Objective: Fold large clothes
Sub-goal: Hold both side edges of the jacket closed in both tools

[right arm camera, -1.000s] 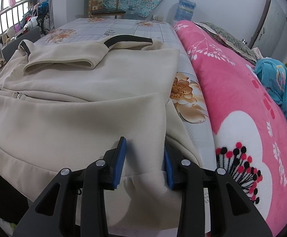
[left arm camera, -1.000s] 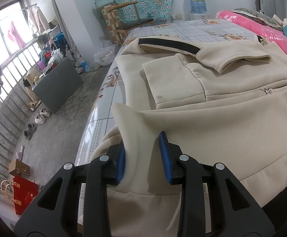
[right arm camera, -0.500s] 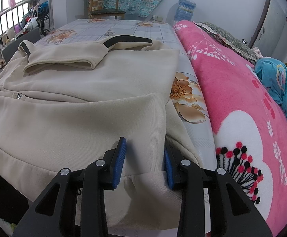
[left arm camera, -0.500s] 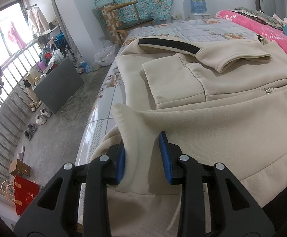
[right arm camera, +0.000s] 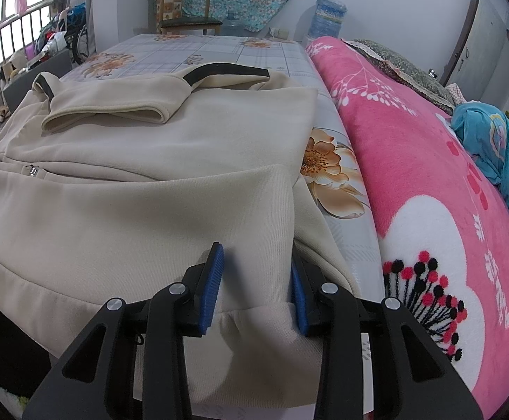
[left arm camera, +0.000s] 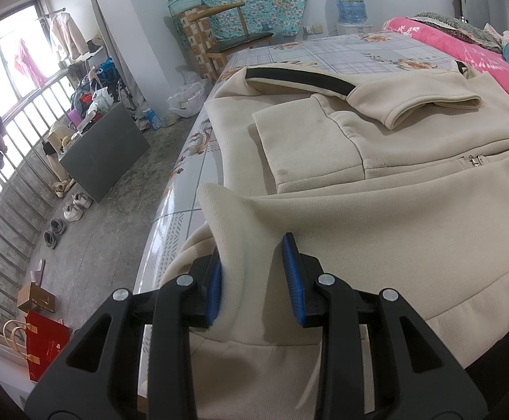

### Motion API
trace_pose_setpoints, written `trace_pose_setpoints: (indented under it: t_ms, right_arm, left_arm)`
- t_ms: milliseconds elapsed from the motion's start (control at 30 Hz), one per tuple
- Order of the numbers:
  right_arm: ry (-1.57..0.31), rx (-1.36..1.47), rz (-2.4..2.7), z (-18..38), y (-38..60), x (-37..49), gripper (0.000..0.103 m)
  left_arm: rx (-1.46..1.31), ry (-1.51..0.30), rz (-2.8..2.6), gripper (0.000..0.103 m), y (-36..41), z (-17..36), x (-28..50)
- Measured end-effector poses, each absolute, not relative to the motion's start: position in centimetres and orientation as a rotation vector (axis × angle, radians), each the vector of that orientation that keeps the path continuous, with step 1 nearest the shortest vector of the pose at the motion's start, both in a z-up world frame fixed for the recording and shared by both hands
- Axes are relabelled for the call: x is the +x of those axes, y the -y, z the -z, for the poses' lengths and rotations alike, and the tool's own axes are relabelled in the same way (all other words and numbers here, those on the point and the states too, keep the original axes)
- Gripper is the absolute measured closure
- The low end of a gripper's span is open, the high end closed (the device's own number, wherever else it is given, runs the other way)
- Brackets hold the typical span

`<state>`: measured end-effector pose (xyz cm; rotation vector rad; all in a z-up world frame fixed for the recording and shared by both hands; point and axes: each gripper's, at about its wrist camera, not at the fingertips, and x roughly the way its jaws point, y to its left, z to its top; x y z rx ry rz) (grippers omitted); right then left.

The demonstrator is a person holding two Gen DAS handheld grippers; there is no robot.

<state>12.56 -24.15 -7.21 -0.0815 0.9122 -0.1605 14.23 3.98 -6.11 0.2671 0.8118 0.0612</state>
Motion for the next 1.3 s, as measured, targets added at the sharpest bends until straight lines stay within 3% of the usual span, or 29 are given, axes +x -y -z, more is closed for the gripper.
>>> trace_pose_setpoints:
  t_ms: [1300]
  right_arm:
    - [-0.911,-0.080,0.159,7.25,24.12,12.47,0.068]
  left_arm:
    - [0.289,-0.807,-0.072,0.073,-4.00,6.14,14.16]
